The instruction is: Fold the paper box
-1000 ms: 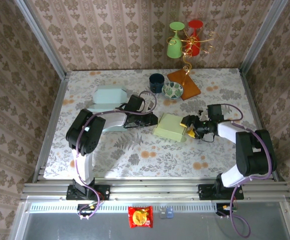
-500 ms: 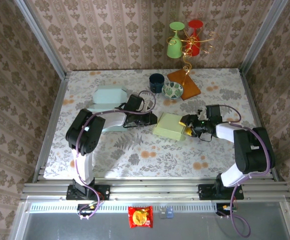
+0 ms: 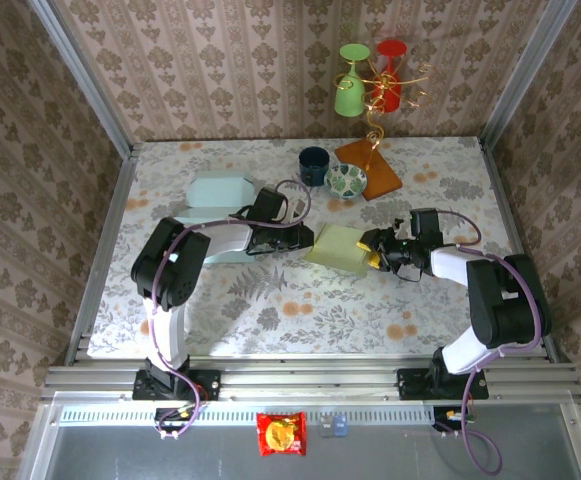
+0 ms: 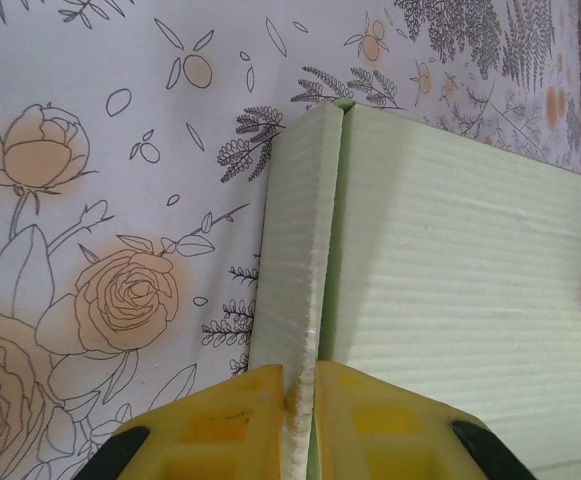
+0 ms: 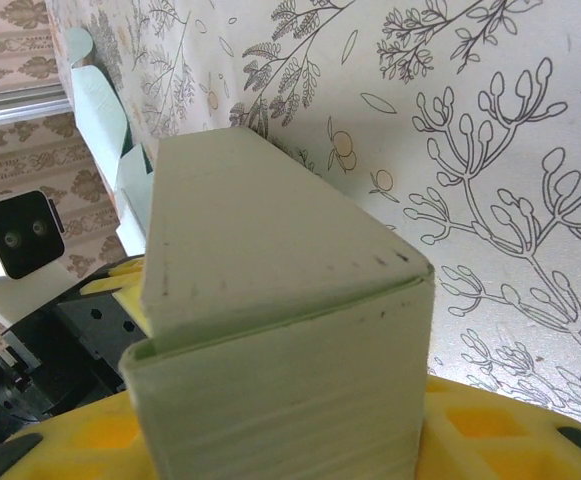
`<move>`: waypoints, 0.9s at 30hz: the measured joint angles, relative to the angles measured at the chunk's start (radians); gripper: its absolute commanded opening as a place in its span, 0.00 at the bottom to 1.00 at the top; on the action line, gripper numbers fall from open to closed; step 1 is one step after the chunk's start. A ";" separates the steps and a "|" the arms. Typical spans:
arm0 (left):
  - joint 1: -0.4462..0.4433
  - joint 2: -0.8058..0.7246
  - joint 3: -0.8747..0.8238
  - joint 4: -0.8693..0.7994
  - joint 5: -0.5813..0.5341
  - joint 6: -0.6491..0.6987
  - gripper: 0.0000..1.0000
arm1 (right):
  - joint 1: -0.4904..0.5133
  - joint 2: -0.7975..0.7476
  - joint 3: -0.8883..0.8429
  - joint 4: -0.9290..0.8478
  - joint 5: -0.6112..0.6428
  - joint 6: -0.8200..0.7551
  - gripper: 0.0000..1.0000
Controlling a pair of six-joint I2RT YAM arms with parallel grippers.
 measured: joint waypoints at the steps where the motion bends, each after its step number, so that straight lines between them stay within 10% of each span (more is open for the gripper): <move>1: 0.000 0.000 0.000 0.000 0.000 0.000 0.17 | 0.000 -0.001 0.000 0.000 0.000 0.003 0.46; 14: -0.006 -0.183 -0.036 -0.040 -0.118 0.097 0.43 | 0.006 -0.019 0.033 -0.063 0.014 0.095 0.39; 27: -0.258 -0.518 -0.173 -0.148 -0.295 0.903 0.69 | -0.047 -0.085 0.064 -0.251 -0.104 0.383 0.38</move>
